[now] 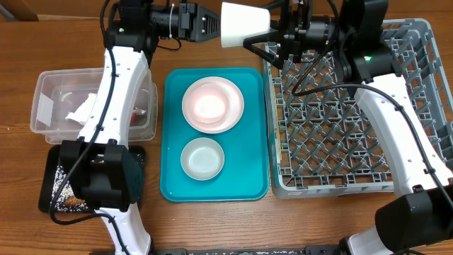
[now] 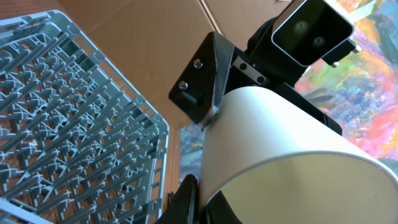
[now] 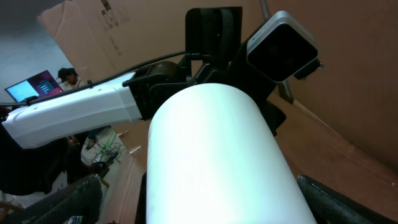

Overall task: Sort waste into correct bins and load items into the dishwasher
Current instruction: 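Raise the right gripper and grasp the paper cup from the left gripper, then release the cup from the left gripper and pull the left arm back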

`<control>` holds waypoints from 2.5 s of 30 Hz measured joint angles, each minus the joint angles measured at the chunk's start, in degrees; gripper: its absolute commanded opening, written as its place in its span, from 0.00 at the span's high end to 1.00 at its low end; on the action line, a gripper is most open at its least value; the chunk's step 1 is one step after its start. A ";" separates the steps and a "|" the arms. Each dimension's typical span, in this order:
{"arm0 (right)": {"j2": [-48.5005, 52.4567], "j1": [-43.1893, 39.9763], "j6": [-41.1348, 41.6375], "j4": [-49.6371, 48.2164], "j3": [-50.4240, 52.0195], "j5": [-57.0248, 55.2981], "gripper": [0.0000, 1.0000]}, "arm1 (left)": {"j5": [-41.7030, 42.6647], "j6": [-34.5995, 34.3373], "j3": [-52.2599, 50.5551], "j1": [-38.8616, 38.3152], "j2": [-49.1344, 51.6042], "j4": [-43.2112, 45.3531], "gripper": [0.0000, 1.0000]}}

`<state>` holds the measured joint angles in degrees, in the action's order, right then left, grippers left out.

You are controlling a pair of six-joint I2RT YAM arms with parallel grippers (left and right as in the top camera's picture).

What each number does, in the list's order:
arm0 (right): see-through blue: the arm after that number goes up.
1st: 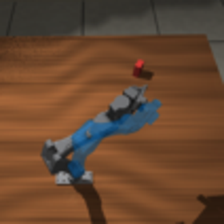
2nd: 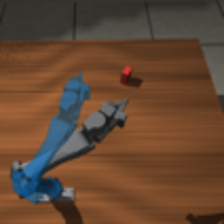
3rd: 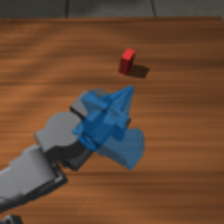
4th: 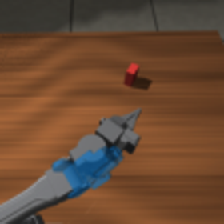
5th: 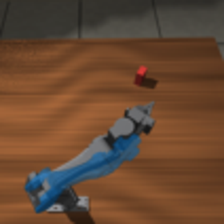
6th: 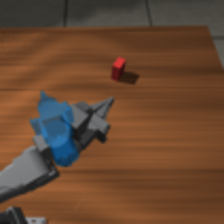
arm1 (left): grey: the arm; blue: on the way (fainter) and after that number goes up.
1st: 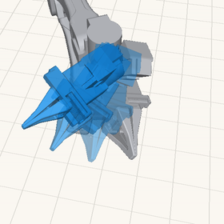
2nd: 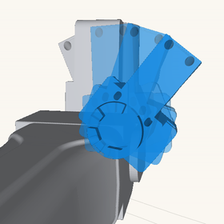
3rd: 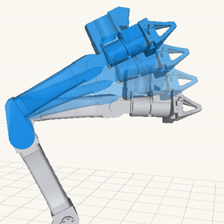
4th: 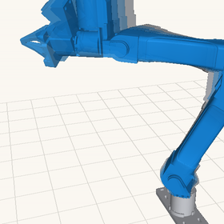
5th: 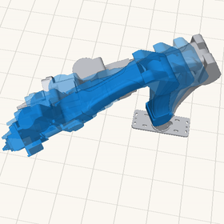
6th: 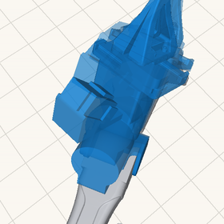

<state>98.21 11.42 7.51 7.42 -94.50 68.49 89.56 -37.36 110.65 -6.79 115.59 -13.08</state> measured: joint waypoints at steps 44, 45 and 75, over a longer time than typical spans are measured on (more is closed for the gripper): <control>0.04 0.22 3.87 2.47 0.00 -4.63 0.55 | -2.12 -0.20 0.00 7.15 0.00 3.74 0.83; 0.04 0.11 4.09 3.13 0.00 -5.33 0.56 | -2.19 -0.22 0.00 7.98 0.00 4.07 0.83; 0.11 -2.38 10.51 46.03 -0.02 -64.96 0.68 | -10.73 -1.49 0.00 14.03 0.00 3.89 0.83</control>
<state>98.32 9.04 18.02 53.45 -94.52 3.53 78.83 -38.85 110.65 7.25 115.59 -9.19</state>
